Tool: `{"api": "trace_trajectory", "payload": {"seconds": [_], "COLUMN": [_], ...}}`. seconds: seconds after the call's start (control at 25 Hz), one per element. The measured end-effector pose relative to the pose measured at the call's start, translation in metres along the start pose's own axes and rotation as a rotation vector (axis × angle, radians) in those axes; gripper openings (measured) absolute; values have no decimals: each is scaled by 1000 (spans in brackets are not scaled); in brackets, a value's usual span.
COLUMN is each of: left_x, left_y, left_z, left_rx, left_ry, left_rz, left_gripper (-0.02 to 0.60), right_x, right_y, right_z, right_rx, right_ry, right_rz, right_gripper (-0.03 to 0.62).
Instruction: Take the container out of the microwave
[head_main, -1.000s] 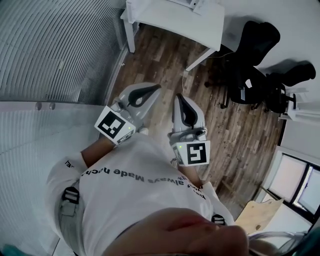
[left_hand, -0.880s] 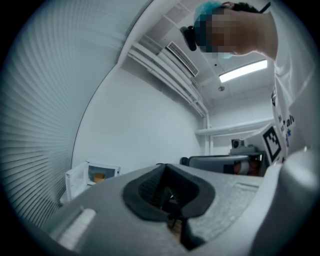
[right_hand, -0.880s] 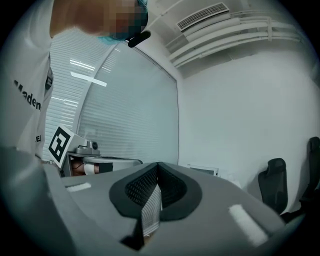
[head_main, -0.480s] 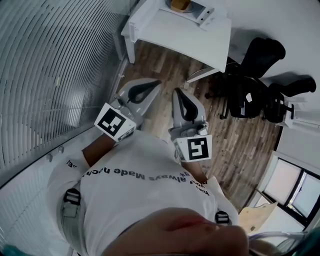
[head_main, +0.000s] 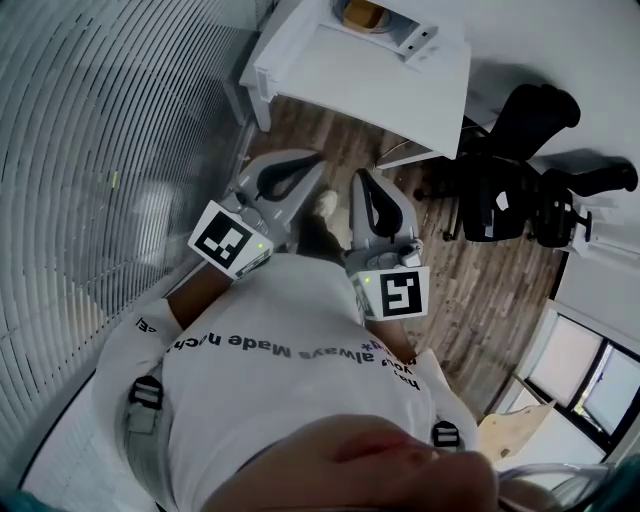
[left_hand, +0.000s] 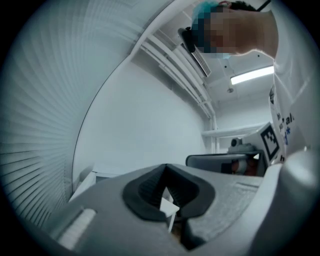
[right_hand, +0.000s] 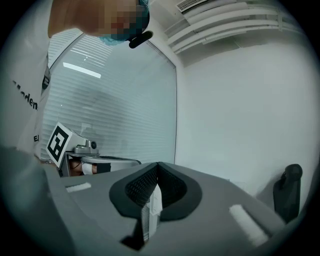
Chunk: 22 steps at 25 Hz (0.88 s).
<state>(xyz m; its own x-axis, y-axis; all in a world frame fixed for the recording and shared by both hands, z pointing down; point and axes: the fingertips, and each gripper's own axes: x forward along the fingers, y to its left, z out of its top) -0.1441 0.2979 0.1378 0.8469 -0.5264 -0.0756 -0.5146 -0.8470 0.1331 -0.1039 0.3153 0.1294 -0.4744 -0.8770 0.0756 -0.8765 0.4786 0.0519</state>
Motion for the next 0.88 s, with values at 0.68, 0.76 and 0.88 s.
{"api": "trace_trajectory", "payload": {"seconds": [0.68,0.76,0.88], "left_x": [193,225,275], "left_y": [65,74,85], "left_z": [-16,-15,-17], "left_rx": [0,6,9], "left_ry": [42,43,45], "left_rz": [-31,-23,-25], "left_gripper": [3,3,3], "right_x": [73,83,95], "right_y": [-188,-220,-271], "right_z": [-17,-13,-16], "right_rx": [56,66,49], "right_ry": [-21,-36,-27], "right_rz": [-47,-49,-45], "right_gripper": [2,2,2]}}
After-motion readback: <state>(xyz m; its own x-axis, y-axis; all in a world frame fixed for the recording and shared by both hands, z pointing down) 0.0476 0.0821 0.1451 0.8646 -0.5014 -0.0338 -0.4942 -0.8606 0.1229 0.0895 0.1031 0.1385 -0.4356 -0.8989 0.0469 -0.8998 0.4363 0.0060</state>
